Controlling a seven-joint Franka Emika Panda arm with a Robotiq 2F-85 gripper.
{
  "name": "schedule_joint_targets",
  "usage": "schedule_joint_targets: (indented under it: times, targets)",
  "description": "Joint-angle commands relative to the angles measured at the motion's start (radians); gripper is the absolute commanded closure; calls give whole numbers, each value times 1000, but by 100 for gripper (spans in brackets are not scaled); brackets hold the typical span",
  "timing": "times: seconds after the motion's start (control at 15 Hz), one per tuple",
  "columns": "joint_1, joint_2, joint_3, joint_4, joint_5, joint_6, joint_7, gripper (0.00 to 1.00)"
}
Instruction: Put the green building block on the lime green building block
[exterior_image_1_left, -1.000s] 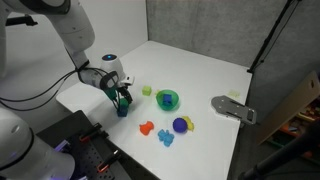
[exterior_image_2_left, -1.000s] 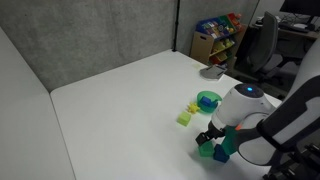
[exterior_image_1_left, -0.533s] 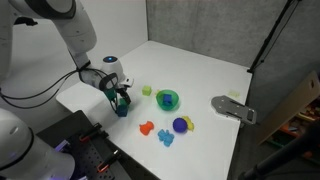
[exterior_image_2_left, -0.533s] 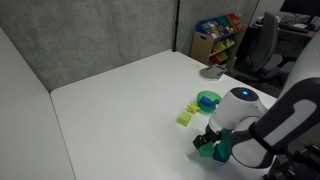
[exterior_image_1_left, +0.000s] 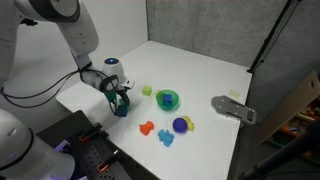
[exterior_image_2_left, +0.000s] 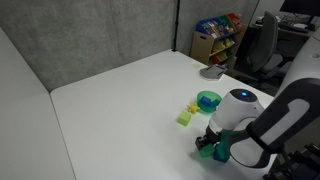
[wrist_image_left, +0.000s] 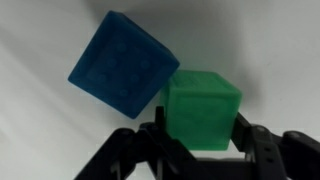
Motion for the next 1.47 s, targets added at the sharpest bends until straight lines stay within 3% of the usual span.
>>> schedule_joint_targets:
  times: [0.0,0.33,0.67,1.0,1.4]
  targets:
    - [-9,-16,-8,9,13,-17,-16,66]
    - [-67,-74,-9,39,-5,-84,-55,69]
    - [-126,-136,-27,125,-44,-246,-110,69]
    - [-114,-124,-76,276,-135,-419,-89,69]
    - [-111,-26,-73,438,-192,-504,-80,69]
